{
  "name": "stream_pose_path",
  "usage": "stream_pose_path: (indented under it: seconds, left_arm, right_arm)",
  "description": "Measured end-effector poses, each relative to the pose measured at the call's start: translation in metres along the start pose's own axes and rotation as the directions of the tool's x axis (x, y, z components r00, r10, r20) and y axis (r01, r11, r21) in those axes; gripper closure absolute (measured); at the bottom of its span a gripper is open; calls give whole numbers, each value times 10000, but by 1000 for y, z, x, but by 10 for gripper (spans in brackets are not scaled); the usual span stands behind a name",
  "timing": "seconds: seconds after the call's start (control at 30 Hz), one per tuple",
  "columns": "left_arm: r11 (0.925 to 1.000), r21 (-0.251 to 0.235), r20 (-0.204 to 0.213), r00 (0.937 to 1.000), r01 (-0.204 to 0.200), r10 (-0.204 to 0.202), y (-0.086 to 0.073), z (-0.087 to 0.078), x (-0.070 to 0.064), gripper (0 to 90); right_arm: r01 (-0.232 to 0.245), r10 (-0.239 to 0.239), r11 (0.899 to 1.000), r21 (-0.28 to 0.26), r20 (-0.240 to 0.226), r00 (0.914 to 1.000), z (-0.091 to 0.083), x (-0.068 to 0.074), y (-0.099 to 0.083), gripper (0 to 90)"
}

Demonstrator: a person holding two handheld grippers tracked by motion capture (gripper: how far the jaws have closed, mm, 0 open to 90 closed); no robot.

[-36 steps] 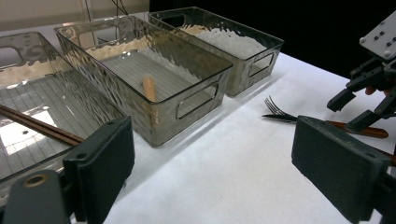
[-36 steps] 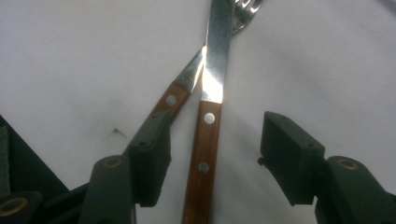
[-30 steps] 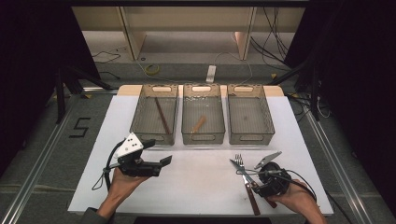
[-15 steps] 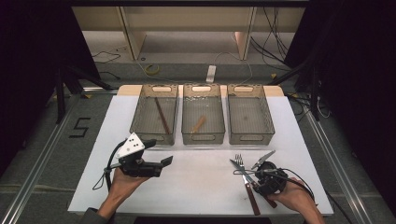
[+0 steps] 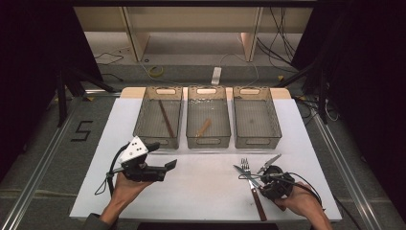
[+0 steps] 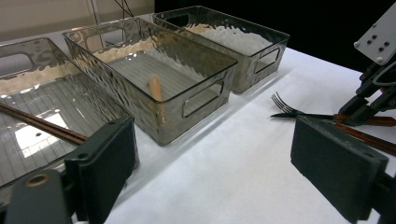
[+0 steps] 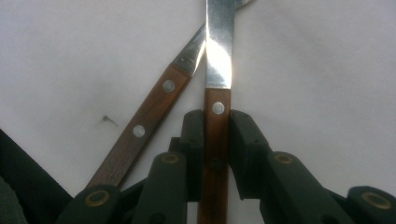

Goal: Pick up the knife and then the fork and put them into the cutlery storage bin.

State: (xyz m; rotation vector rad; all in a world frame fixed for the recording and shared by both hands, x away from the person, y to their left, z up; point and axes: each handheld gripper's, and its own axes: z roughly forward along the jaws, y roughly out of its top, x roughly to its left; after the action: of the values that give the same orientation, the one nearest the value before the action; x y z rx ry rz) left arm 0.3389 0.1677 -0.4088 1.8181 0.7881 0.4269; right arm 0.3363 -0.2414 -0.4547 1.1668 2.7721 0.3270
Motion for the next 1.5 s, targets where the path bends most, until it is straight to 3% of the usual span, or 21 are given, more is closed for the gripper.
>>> stream_pose_path:
  seconds: [0.23,0.5,0.77,1.13,1.5]
  left_arm:
    - [10000,-20,1,10000,-30,30,0,0,0,134]
    - [10000,-74,-21,10000,-58,58,1,-1,0,134]
    - [9998,-176,42,10000,-21,22,1,-1,1,133]
    - [9990,-448,-11,10000,83,-84,0,-4,4,132]
    - [9981,-602,-55,9999,117,-120,0,-5,5,130]
  right_arm:
    - [-47,41,9997,-244,-275,9996,-1,-4,-3,774]
    - [153,-170,9978,-647,-253,9995,-6,0,-3,776]
    - [-44,0,9894,-1449,-305,9995,-15,-5,-4,776]
    - [-165,71,9586,-2843,-340,9994,-36,-21,-1,776]
    - [-584,497,9262,-3724,-327,9982,-50,-35,9,775]
